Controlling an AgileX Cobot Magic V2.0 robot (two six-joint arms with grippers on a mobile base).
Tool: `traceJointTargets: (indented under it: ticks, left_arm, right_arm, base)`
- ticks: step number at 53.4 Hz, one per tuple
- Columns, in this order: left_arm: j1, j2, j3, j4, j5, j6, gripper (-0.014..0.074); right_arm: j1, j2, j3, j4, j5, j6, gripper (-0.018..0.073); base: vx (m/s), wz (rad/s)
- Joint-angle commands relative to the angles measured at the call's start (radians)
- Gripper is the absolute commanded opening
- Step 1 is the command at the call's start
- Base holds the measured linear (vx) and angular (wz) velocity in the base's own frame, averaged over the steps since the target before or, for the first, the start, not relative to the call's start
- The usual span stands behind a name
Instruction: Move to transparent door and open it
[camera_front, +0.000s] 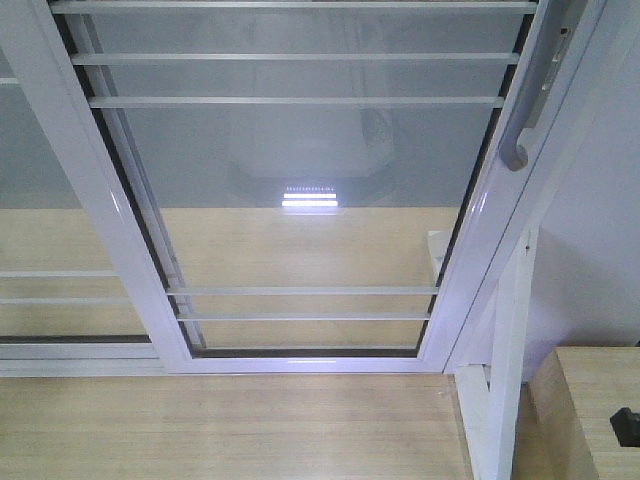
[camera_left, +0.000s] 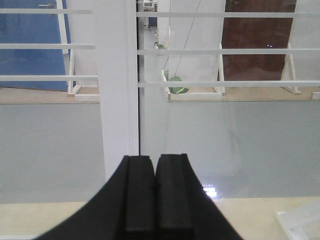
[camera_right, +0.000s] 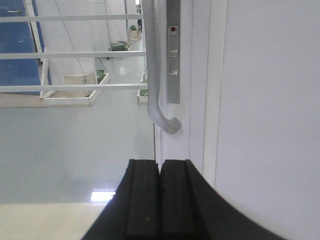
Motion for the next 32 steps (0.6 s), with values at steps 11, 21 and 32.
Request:
traceJointTargets:
  ticks: [11, 21, 32]
  left_arm:
    - [-0.005, 0.020, 0.007, -0.008, -0.075, -0.007, -0.0006]
    - [-0.005, 0.020, 0.007, -0.008, -0.075, -0.007, -0.0006]
    - [-0.005, 0.020, 0.007, -0.008, -0.075, -0.007, -0.0006]
  right_arm:
    - [0.001, 0.017, 0.001, -0.008, -0.080, -0.007, -0.0009]
    - [0.001, 0.017, 0.001, -0.008, -0.080, -0.007, -0.0009]
    - [0.001, 0.017, 0.000, -0.008, -0.097, -0.007, -0.0009]
  base:
    - [0.00, 0.00]
    - [0.00, 0.00]
    - [0.00, 0.00]
